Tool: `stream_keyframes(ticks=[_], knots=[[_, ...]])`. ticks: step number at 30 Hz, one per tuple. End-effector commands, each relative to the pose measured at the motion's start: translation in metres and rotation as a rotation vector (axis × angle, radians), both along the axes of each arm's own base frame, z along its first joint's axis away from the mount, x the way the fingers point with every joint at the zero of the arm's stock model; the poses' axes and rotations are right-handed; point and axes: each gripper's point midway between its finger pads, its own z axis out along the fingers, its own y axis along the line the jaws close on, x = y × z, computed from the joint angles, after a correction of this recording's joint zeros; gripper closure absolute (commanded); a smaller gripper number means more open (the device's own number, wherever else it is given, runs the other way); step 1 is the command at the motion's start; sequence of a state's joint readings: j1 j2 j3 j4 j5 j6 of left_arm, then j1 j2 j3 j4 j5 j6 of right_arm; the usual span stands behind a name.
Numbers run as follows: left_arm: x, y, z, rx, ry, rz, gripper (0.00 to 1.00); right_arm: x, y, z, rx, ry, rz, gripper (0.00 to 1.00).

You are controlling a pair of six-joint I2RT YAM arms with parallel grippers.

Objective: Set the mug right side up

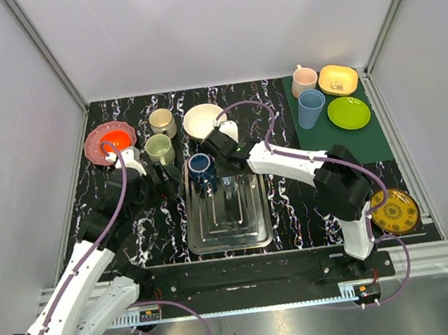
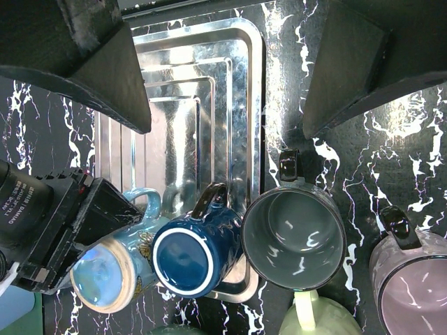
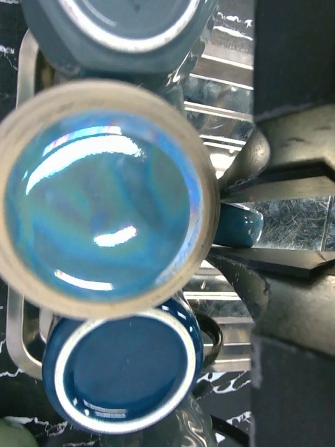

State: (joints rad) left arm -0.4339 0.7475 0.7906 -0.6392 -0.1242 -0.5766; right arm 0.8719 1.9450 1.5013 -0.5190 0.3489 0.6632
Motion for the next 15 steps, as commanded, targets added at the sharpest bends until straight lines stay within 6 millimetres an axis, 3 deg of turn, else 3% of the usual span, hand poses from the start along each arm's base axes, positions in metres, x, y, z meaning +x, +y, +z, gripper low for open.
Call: stream_keyframes(ticks=[1,7,15], knots=[[0.007,-0.002,0.018,-0.019,-0.060,0.004,0.07,0.013,0.000,-0.001,0.002,-0.019,-0.008,0.74],[0.007,-0.003,0.018,-0.021,-0.060,0.002,0.07,0.008,-0.005,0.003,0.004,-0.019,-0.002,0.85],[0.008,-0.002,0.017,-0.018,-0.057,0.008,0.07,-0.002,-0.011,0.020,0.018,-0.038,0.010,0.88]])
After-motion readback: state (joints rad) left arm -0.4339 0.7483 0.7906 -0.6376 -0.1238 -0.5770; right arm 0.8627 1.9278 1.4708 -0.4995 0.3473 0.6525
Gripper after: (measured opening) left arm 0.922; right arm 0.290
